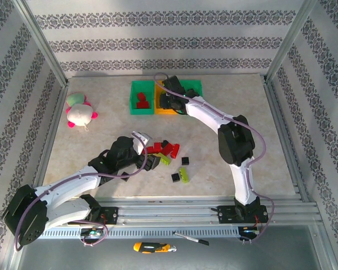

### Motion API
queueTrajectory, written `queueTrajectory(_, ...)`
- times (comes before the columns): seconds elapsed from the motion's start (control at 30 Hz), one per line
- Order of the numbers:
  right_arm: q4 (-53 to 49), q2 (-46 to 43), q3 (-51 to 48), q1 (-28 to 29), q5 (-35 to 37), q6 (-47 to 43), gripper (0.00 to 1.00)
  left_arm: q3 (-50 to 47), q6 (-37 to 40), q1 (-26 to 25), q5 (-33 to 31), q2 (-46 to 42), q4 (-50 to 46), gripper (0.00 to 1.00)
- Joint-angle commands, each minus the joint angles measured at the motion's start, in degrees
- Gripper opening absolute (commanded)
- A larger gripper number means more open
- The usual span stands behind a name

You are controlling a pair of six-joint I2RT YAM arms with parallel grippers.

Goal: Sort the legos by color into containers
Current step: Place the lego in the container.

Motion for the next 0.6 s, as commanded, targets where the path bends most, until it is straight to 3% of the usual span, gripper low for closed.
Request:
queueTrajectory(0.0,-2.4,3.5,5.3,-1.3,0.3,-0.6,0.33,-0.7,-1.7,-0.6,-2.8,-0.9,2.4,0.99)
queueTrajectory(0.13,-3.7,5.5,9.0,-1.5,-0.2,-1.9,0.39,0.1,-2.3,-0.6,-4.3,-1.2,0.6,0.99)
queueTrajectory(0.27,-5.6,4.2,10.7,-1.5,-0.6,-2.8,0.60,1.0,-8.4,-0.4,-14.4,-0.6,-2.3,0.99)
queueTrajectory(0.4,-3.7,-1.8,5.7,-0.6,-0.8,-3.5,0.70,3.9,-13.5,0.1,-22.2,1.6,-7.1,0.99)
queueTrajectory(0.5,-1.6,-7.4,-0.7,0.4,-0.9,-4.3,0.74,6.6,-20.4,0.2,-30.4,3.3,-12.6,0.99)
queueTrajectory(0.57,-0.5,-11.2,-5.0,1.1,-1.3,-4.2,0.76,7.7,-22.5,0.8,-32.6,4.2,-14.8,0.99)
